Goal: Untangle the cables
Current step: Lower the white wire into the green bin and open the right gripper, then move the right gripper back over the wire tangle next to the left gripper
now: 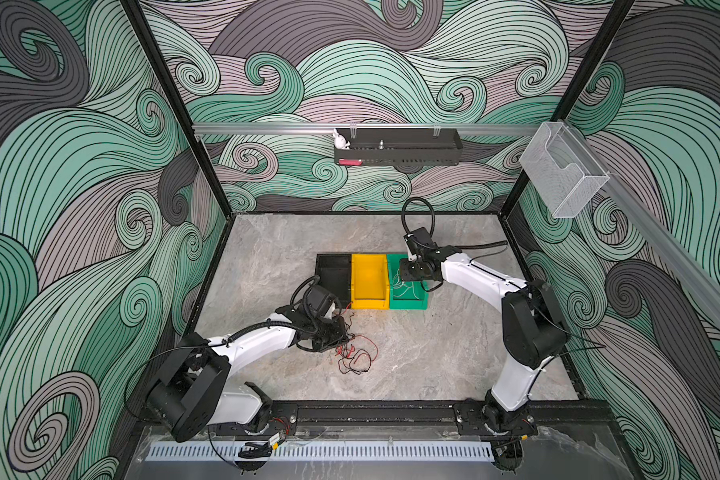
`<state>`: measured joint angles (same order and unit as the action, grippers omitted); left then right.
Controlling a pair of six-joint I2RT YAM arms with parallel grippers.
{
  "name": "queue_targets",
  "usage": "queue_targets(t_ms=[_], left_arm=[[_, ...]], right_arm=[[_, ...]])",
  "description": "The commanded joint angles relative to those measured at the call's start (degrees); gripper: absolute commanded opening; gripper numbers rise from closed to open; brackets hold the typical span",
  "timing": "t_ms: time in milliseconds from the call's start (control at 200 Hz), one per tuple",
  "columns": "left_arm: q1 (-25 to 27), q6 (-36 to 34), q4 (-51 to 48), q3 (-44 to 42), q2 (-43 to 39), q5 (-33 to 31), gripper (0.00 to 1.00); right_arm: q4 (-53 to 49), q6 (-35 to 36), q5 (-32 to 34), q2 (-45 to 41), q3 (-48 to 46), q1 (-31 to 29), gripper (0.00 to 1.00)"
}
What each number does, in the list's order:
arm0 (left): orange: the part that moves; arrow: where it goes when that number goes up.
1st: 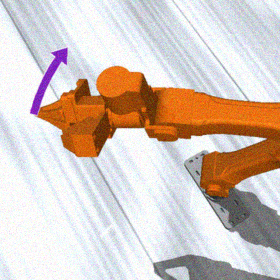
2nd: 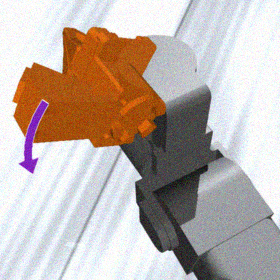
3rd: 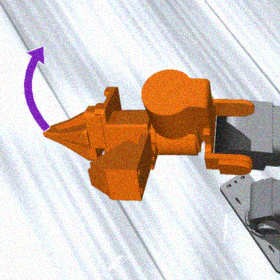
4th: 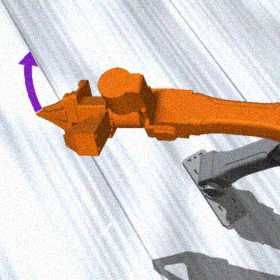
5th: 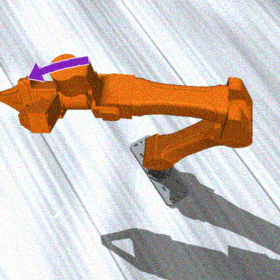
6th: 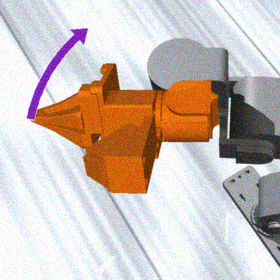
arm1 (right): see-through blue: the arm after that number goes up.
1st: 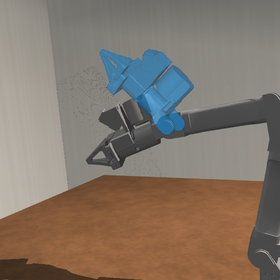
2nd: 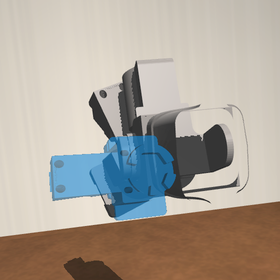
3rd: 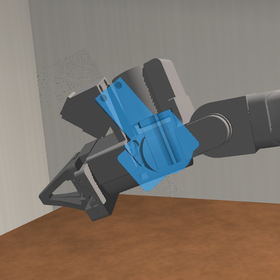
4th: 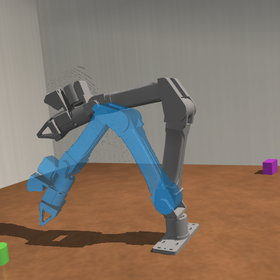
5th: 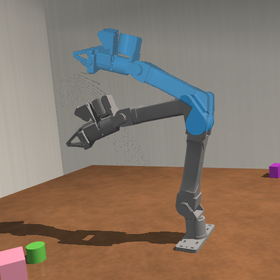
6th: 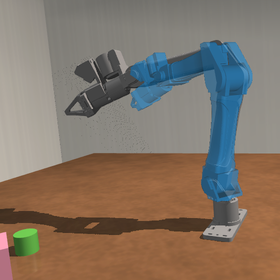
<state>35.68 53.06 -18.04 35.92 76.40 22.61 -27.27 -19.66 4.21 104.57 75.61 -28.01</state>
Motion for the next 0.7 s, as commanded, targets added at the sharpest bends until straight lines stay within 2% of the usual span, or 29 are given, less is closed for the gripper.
queue_targets(t_ms=[0,135,220,270,691], left_arm=[[-0.35,-0.92,-1.56,1.98,-1.01,0.68,0.00],[-0.40,-1.56,-1.87,2.45,-1.21,0.69,0.00],[-0.40,-1.58,-1.61,2.44,-1.15,0.68,0.00],[-0.35,-1.47,-1.35,2.40,-1.24,0.72,0.00],[-0.36,-0.81,-1.21,0.99,-3.46,-0.20,0.00]], right_arm=[[-2.08,0.10,0.46,2.89,1.99,-0.18,0.01],[-2.52,-0.49,-0.41,4.89,3.01,-0.17,0.04],[-2.78,0.20,-0.29,4.61,2.70,-0.05,0.15],[-3.38,0.61,-0.25,4.22,2.59,-0.11,0.18],[-5.48,1.97,-7.30,-7.97,-0.83,2.43,0.34]])
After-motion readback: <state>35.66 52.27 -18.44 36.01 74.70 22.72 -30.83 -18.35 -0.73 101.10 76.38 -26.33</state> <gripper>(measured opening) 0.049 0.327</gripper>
